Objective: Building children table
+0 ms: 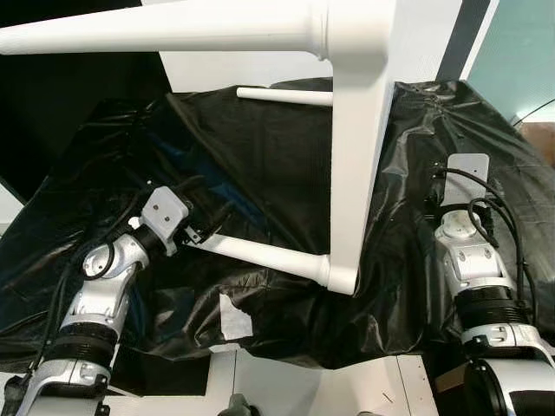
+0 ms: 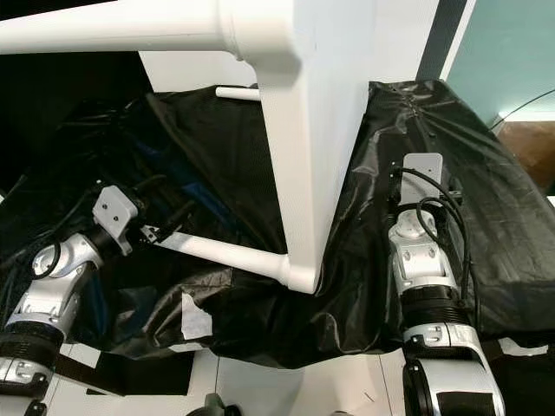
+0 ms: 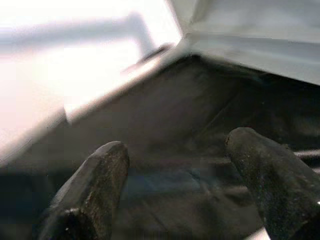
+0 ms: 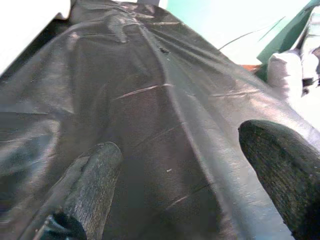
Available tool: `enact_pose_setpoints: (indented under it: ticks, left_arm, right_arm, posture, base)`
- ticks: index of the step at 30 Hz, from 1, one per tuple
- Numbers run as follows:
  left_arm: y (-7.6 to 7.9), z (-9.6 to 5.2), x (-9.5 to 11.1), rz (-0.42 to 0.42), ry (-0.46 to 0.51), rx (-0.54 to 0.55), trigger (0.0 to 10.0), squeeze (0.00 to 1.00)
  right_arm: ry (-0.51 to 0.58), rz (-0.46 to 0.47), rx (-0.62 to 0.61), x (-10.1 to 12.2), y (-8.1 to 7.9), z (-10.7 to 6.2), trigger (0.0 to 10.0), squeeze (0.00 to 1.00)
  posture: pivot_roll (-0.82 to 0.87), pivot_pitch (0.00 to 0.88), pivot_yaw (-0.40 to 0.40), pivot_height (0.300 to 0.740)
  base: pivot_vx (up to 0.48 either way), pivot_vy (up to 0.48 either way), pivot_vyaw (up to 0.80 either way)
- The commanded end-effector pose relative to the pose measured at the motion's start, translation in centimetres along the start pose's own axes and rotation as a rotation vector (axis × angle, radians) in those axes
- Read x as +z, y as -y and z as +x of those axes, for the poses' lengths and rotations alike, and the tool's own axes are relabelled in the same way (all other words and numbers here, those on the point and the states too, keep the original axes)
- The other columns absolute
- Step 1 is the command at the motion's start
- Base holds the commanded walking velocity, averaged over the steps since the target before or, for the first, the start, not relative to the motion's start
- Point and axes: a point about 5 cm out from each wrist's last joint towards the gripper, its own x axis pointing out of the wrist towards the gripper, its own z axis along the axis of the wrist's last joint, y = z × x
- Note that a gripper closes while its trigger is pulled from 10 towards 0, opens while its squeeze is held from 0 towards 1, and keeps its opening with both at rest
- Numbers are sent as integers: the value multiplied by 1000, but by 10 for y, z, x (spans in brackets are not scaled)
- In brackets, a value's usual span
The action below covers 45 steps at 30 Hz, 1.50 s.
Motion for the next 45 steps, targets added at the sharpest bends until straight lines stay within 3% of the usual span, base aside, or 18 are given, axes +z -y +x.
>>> enact_pose_setpoints:
  ticks: [1,3,7,13,17,22,24,26,27,28,29,30,32,33,38,42,45]
  left_arm:
    - [6,-3,-20,-149,-90,54,10000,0]
    - [8,-4,-21,-116,-94,49,10000,0]
    - [0,-16,-18,68,-87,17,10000,0]
    - [-12,-33,-20,99,-169,-56,10000,0]
    - [-14,-37,-21,97,-186,-60,10000,0]
    - [-20,-37,-16,143,-163,-18,10000,0]
    - [-29,-33,-14,224,-138,113,10000,0]
    - [-29,-33,-14,224,-138,113,10000,0]
    - [-32,-30,-14,168,-101,193,10000,0]
    - [-33,-25,-16,42,-61,272,10000,0]
    - [-30,-19,-20,-138,-19,324,10000,0]
    - [-30,-19,-20,-138,-19,324,10000,0]
    - [-20,-7,-24,-375,27,340,10000,0]
    - [-15,-2,-25,-437,35,330,10000,0]
    - [12,22,-20,-533,77,249,10000,0]
    - [17,27,-19,-547,90,239,10000,0]
    - [33,45,-11,-573,127,196,10000,0]
  right_arm:
    - [-16,19,33,-7,-5,-5,10000,0]
    - [-23,22,40,-10,-7,-7,10000,0]
    - [-39,23,48,-16,-9,-12,10000,0]
    - [-43,19,42,-18,-4,-11,10000,0]
    - [-43,17,40,-19,-2,-11,10000,0]
    - [-41,13,42,-19,-2,-12,10000,0]
    - [-39,11,50,-18,-6,-12,10000,0]
    - [-39,11,50,-18,-6,-12,10000,0]
    - [-38,11,54,-18,-7,-12,10000,0]
    - [-39,14,57,-18,-8,-12,10000,0]
    - [-40,19,61,-19,-9,-13,10000,0]
    - [-40,19,61,-19,-9,-13,10000,0]
    - [-40,35,75,-20,-11,-16,10000,0]
    - [-40,43,83,-20,-13,-17,10000,0]
    - [-34,67,130,-24,-20,-27,10000,0]
    - [-31,79,142,-25,-22,-29,10000,0]
    - [14,149,229,-20,-32,-39,10000,0]
  posture:
    - [-32,41,23,740]
    - [-35,41,25,740]
    - [-44,43,25,740]
    - [-50,45,24,740]
    - [-49,46,22,740]
    - [-45,46,19,740]
    - [-41,46,19,740]
    - [-41,46,19,740]
    - [-40,43,22,740]
    - [-43,41,25,740]
    - [-46,39,26,740]
    - [-46,39,26,740]
    - [-49,37,28,740]
    - [-49,37,28,740]
    - [-60,30,35,740]
    - [-60,30,35,740]
    - [-69,27,40,740]
  base:
    - [0,0,0]
    - [0,0,0]
    - [0,0,0]
    - [0,0,0]
    - [0,0,0]
    - [0,0,0]
    - [0,0,0]
    - [0,0,0]
    - [0,0,0]
    - [0,0,0]
    - [0,0,0]
    - [0,0,0]
    - [0,0,0]
    - [0,0,0]
    - [0,0,0]
    - [0,0,0]
    - [0,0,0]
